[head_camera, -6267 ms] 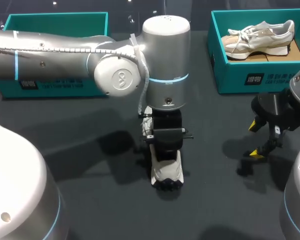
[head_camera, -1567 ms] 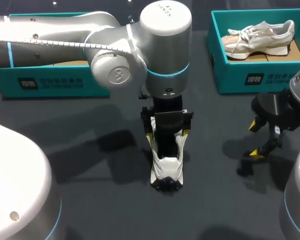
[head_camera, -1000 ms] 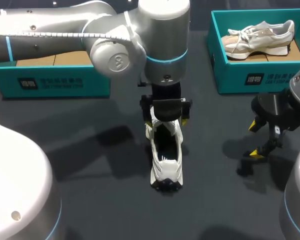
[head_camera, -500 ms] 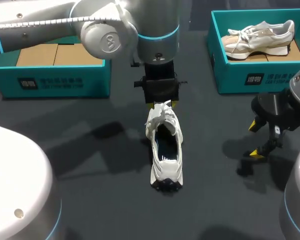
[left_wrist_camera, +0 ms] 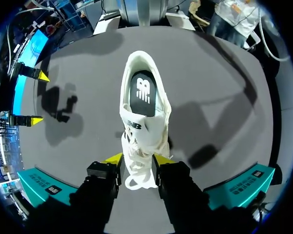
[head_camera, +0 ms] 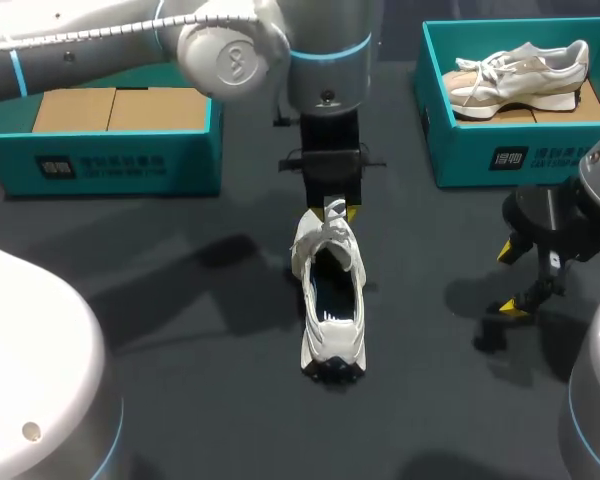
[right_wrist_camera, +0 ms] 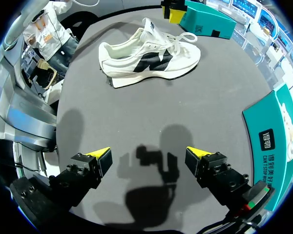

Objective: Take the shoe out of the shoebox, open the shoe tongue, remove and reinsert the insole, then place the shoe into the shoebox

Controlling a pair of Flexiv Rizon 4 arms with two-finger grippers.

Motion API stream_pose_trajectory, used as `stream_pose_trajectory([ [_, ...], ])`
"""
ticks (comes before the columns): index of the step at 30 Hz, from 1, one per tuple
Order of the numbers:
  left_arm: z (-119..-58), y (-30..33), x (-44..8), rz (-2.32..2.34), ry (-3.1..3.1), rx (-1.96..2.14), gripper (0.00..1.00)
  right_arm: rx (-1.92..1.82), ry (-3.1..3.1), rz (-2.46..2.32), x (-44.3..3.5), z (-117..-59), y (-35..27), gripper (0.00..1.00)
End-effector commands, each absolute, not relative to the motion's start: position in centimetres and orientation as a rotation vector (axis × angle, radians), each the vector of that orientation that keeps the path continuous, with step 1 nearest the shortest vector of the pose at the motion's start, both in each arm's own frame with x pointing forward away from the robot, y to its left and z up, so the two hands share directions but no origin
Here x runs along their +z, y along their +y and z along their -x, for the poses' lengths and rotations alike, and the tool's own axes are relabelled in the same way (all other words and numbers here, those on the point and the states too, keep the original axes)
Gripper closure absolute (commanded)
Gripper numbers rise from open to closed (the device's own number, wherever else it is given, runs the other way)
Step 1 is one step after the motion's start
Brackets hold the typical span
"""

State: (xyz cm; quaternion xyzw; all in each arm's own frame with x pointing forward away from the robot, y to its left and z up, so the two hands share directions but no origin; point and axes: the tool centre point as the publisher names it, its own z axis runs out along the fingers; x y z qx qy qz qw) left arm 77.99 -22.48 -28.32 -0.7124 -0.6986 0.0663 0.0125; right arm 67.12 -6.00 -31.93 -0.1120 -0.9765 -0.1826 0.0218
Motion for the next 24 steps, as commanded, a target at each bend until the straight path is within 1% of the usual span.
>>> stream_pose_trajectory([
  [1,-76.9,-22.3,-29.2,2.229,-2.174,0.210,0.66,-0.564,-3.028,0.348,-31.9,-67.0,-6.0,0.00],
  [7,-74.8,-22.0,-31.9,2.177,-2.142,0.268,0.67,-0.564,-3.028,0.348,-31.9,-67.0,-6.0,0.00],
  [9,-73.9,-21.9,-32.8,2.173,-2.125,0.304,0.71,-0.564,-3.028,0.348,-31.9,-67.0,-6.0,0.00],
  [12,-72.7,-22.0,-33.4,2.177,-2.109,0.314,0.75,-0.564,-3.028,0.348,-31.9,-67.0,-6.0,0.00],
  [16,-72.2,-21.7,-31.7,2.214,-2.134,0.347,0.78,-0.564,-3.028,0.348,-31.9,-67.0,-6.0,0.00],
  [20,-72.2,-21.8,-29.9,2.255,-2.152,0.348,0.77,-0.564,-3.028,0.348,-31.9,-67.0,-6.0,0.00],
  [24,-72.0,-22.4,-30.4,2.261,-2.148,0.353,0.76,-0.564,-3.028,0.348,-31.9,-67.0,-6.0,0.00],
])
